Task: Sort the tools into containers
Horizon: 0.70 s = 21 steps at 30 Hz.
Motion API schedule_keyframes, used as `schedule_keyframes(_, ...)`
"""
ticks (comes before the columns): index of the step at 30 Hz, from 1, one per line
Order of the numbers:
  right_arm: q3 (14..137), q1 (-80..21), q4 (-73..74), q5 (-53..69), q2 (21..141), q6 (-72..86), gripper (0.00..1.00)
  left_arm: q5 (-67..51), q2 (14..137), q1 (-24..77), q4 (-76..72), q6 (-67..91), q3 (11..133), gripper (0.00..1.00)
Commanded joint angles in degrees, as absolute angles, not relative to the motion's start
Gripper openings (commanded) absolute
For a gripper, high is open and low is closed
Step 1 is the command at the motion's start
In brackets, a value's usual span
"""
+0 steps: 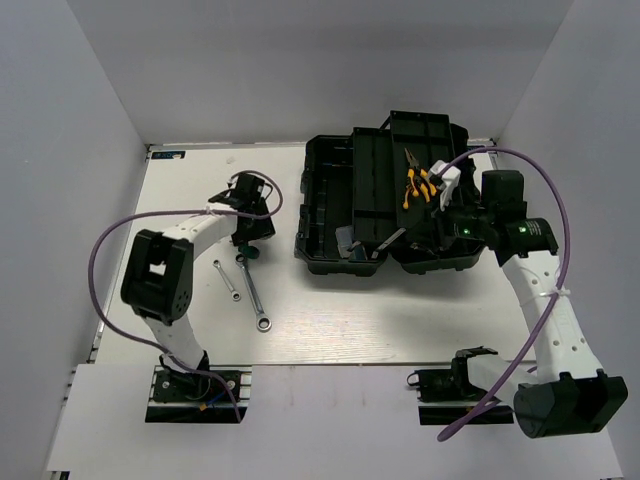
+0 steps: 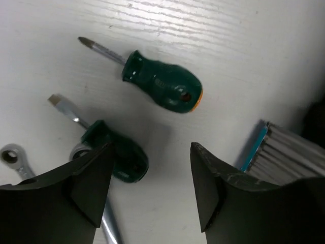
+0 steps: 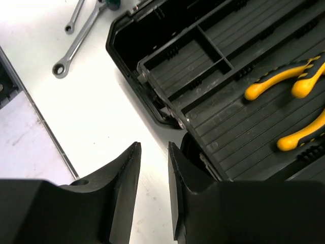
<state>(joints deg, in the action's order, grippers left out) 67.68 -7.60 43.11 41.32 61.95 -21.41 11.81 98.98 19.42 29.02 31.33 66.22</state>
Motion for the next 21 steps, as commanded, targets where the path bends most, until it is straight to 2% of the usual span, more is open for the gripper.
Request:
schedule_keyframes(1,66.27,-8.17,40.96,40.43,60.73,-21.53,0.34,7.21,100.36,18.29,29.96,36.37,74.6,0.71)
schedule_keyframes(13,65.39,-8.17,39.2,39.99,63.54,-21.09,0.36,5.45,108.28,16.7,35.15,41.92,82.0,0.74)
schedule_keyframes(21,64.43,-7.91,38.24,39.9,64.51,-20.4,0.36,7.38,104.24,16.7,36.73,43.68,80.42,0.78)
